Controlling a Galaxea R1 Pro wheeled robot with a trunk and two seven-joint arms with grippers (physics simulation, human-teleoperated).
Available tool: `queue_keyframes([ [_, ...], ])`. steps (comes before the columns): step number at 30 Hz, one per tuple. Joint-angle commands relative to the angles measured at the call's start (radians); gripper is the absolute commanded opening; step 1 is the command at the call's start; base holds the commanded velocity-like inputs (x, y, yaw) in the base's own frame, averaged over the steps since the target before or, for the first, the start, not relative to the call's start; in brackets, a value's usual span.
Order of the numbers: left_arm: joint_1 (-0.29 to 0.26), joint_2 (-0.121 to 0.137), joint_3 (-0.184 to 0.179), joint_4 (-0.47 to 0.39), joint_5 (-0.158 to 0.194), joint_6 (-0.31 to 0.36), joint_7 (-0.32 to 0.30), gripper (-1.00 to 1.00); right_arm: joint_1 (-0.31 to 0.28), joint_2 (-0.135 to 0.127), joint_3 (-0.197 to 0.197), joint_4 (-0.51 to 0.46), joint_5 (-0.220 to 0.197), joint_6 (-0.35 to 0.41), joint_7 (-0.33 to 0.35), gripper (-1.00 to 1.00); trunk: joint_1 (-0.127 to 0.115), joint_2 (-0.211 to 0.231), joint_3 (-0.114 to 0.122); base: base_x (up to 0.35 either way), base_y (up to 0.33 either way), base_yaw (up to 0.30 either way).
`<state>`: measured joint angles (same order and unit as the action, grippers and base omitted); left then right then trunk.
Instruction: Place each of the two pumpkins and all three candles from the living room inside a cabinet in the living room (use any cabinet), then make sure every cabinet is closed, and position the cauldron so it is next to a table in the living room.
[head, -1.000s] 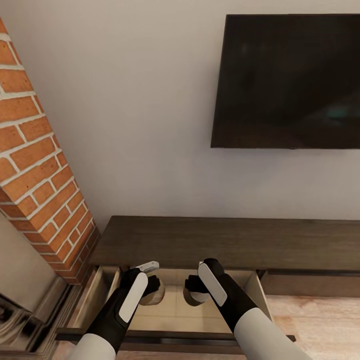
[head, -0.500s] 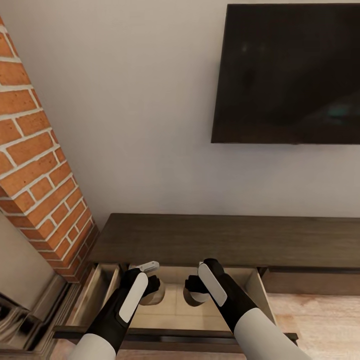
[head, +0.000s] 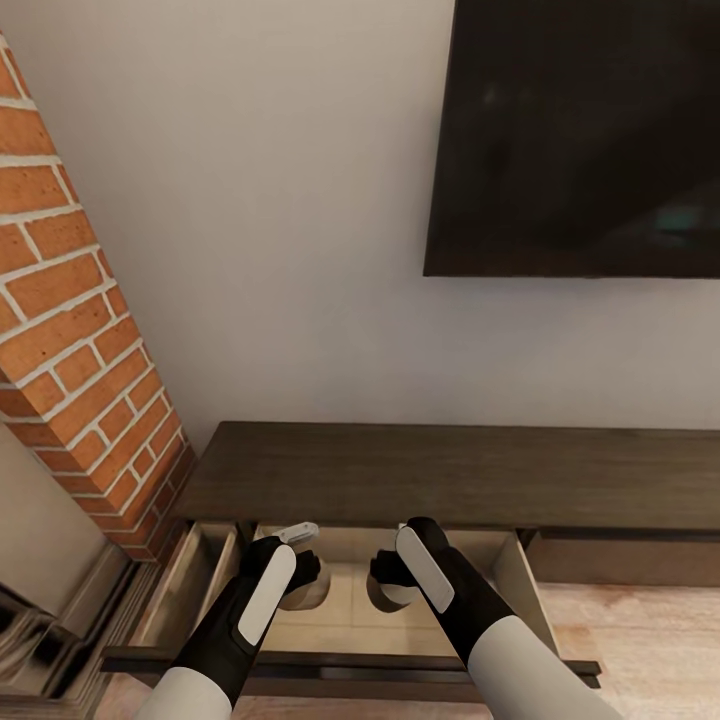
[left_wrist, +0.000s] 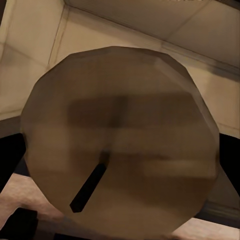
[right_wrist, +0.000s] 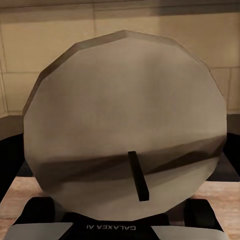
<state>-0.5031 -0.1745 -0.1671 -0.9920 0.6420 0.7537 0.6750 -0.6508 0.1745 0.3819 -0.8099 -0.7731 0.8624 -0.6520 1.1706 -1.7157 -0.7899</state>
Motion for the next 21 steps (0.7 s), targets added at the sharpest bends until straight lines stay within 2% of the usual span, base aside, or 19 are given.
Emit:
queue_keyframes([
  [1, 0.0, 0.0, 0.0, 0.0, 0.0, 0.0, 0.0, -1.0, 0.0, 0.0, 0.0, 0.0, 0.0, 0.0, 0.0, -1.0, 0.0, 0.0, 0.0, 0.0, 0.0, 0.0],
  [9, 0.0, 0.0, 0.0, 0.0, 0.006, 0.0, 0.0, -1.0, 0.0, 0.0, 0.0, 0.0, 0.0, 0.0, 0.0, -1.0, 0.0, 0.0, 0.0, 0.011, 0.0, 0.0],
  [16, 0.0, 0.0, 0.0, 0.0, 0.007, -0.001, 0.0, -1.0, 0.0, 0.0, 0.0, 0.0, 0.0, 0.0, 0.0, -1.0, 0.0, 0.0, 0.0, 0.259, 0.0, 0.0],
  [21, 0.0, 0.0, 0.001, 0.0, 0.007, -0.001, 0.0, -1.0, 0.0, 0.0, 0.0, 0.0, 0.0, 0.0, 0.0, -1.0, 0.0, 0.0, 0.0, 0.061, 0.0, 0.0],
])
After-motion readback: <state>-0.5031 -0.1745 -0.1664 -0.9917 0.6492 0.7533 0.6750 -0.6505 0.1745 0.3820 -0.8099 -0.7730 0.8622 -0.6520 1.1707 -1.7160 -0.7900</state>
